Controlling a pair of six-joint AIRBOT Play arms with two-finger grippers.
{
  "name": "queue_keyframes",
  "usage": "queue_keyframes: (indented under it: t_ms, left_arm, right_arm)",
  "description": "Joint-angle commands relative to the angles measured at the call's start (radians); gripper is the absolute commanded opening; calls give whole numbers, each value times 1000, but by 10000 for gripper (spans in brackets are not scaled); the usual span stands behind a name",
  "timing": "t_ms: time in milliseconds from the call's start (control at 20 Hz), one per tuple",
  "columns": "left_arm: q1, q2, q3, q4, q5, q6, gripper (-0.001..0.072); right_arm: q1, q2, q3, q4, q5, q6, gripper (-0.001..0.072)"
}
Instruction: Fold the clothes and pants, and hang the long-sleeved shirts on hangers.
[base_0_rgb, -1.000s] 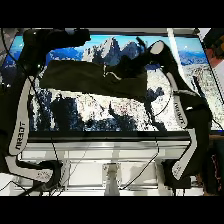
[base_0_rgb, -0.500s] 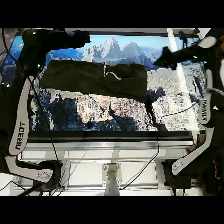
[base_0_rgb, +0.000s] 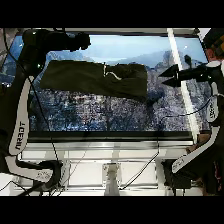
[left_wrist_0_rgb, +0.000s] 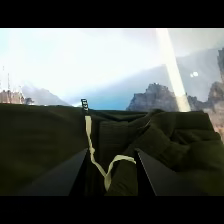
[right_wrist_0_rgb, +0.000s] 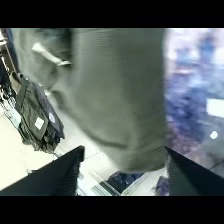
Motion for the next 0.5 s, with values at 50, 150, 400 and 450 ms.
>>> queue_keyframes:
  t_ms: [50,150,400,450]
  left_arm:
    - [0,0,0,0,3,0,359]
    - [0,0,0,0,3,0,359]
    - [0,0,0,0,3,0,359]
    - [0,0,0,0,3,0,359]
  right_arm:
    - [52,-91,-31,35,-3,7,682]
    - [90,-117,-31,75,-14,-10,682]
    - [174,-142,-30,70,-58,-73,682]
    - [188,-142,-30,70,-72,-80,682]
